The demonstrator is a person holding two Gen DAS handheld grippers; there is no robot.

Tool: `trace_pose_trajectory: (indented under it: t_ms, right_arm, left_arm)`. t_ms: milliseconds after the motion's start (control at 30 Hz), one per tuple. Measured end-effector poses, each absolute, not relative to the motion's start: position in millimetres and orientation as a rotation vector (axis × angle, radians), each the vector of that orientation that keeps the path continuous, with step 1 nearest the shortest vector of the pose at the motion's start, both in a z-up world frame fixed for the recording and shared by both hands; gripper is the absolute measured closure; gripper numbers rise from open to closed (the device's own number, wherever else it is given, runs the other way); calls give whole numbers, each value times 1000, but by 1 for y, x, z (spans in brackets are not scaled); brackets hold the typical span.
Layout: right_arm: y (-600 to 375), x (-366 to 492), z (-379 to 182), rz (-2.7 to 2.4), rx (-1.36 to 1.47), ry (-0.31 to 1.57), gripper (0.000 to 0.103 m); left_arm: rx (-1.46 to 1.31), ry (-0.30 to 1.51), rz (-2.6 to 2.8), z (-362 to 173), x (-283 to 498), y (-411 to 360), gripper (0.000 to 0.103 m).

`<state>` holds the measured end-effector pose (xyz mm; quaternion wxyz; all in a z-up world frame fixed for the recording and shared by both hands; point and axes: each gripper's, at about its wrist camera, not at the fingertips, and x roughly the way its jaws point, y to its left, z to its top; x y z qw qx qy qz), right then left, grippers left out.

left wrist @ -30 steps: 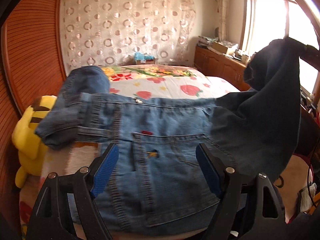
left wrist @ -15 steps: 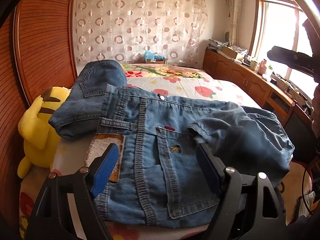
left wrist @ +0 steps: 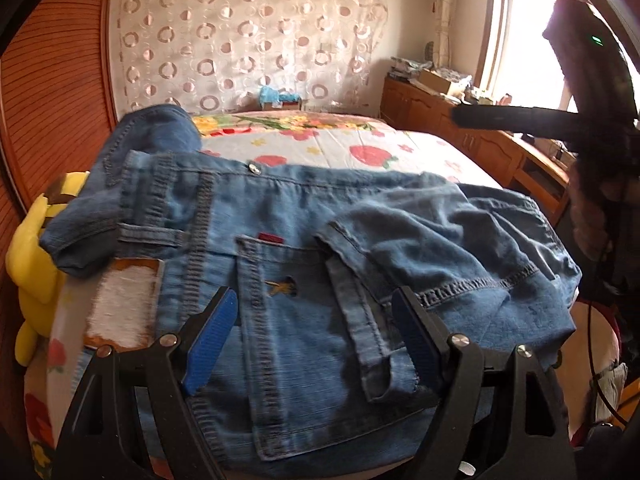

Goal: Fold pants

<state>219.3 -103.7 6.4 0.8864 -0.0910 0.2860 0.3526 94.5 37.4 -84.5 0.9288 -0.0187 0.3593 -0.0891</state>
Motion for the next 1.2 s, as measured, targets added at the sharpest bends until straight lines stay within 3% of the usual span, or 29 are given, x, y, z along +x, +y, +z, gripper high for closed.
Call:
trace_pose_trajectory:
  t_ms: [767, 833, 900, 1000, 1200]
  right_arm:
    - [-15, 256, -43, 855, -314, 858, 67]
    - [-16, 257, -42, 859, -308, 863, 67]
    - [-13, 256, -43, 850, -330, 852, 87]
    - [-21, 249, -37, 858, -327, 810, 99]
    - [-53, 223, -4, 851, -251, 632, 100]
  left_arm:
    - [-41, 796, -280, -106, 89, 16, 23]
    - [-46, 799, -296, -106, 90, 13, 34]
    - [-46, 799, -311, -106, 90, 10, 46]
    - [-50, 798, -320, -106, 87, 7, 61]
    - [-73, 799, -293, -111, 82, 5, 63]
